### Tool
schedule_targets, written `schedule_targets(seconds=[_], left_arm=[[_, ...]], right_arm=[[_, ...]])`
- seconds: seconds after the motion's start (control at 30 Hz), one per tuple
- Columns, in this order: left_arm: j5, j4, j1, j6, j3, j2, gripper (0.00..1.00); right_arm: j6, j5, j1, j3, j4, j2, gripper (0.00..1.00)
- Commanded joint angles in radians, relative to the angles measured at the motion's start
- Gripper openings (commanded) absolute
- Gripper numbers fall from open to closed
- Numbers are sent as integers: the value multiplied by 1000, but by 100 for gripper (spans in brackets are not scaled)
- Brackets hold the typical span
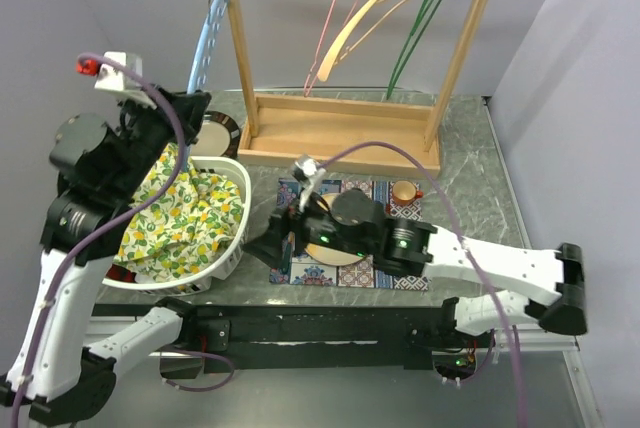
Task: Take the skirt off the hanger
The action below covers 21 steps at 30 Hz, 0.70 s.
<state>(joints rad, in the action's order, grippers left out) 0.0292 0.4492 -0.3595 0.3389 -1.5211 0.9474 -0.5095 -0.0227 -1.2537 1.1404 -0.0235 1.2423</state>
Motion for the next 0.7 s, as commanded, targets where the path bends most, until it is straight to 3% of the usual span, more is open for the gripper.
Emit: schedule_targets(seconds=[0.0,0.13,0.37,0.5,0.67], left_arm=[[55,-145,2,45,-27,79,1],[35,-121,2,72,-59,105,1],[-11,-135,2,84,-62,18,1],[52,-135,2,98,-93,63,1],[18,-136,2,95,-120,163,1]], right_arm=[[-20,-10,-23,-53,19,-138,100],[5,-42,-24,-57,-7,-188,100],[28,-63,-23,-61,-12,-236,100],[22,-69,-24,-56,-18,-250,100],[11,-57,-24,-51,-42,-283,100]])
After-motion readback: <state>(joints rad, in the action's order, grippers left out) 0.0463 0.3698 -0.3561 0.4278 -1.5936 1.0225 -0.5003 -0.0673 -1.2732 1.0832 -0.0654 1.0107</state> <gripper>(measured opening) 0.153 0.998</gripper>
